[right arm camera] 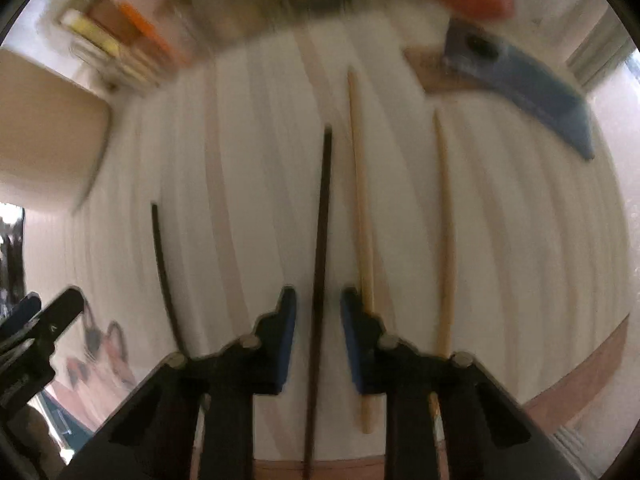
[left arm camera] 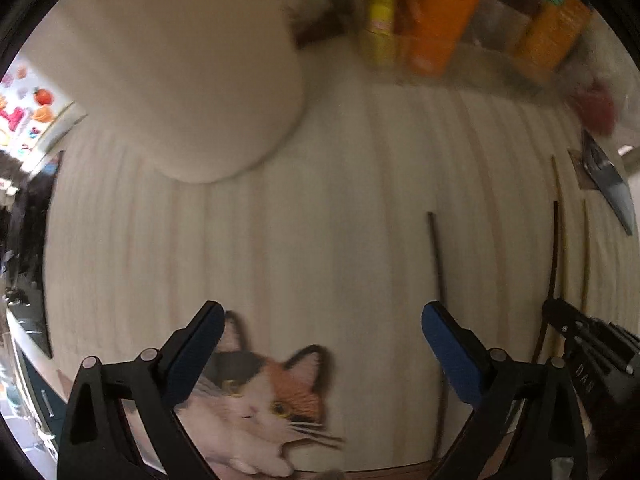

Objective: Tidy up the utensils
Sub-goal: 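Grasp a black chopstick with the left tool while the right tool grasps another black chopstick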

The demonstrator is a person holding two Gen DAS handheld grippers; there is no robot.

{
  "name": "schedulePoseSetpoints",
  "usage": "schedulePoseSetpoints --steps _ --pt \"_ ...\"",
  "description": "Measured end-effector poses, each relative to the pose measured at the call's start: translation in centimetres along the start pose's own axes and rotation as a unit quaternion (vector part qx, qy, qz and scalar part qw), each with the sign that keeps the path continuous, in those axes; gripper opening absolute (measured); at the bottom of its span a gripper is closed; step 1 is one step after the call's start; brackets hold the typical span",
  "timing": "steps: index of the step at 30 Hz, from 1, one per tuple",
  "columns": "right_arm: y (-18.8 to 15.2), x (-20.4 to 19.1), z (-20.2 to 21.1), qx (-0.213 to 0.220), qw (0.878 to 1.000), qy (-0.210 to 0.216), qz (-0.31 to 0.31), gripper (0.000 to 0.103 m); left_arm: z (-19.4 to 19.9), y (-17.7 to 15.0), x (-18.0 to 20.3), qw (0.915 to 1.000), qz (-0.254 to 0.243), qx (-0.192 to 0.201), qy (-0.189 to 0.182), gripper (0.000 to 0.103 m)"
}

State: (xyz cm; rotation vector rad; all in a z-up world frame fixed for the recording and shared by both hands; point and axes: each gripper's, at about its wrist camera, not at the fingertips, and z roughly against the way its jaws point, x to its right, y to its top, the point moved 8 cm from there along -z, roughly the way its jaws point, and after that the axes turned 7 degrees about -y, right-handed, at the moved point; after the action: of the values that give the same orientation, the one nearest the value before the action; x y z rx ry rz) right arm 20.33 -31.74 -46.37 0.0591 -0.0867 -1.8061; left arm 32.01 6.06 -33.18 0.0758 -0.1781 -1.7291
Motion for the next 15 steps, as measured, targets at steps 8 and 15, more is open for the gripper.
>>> schedulePoseSetpoints --steps 8,15 --pt "-1.6 3.5 -0.5 0.001 0.999 -0.003 -0.037 0.005 -3.5 -0.2 5.4 0.9976 -0.049 -0.039 -0.029 0.051" --pt "-1.6 5.2 -0.7 -0.004 0.998 0.000 -0.055 0.006 -3.1 -0.8 5.4 0.9964 -0.075 -0.029 -0.025 0.005"
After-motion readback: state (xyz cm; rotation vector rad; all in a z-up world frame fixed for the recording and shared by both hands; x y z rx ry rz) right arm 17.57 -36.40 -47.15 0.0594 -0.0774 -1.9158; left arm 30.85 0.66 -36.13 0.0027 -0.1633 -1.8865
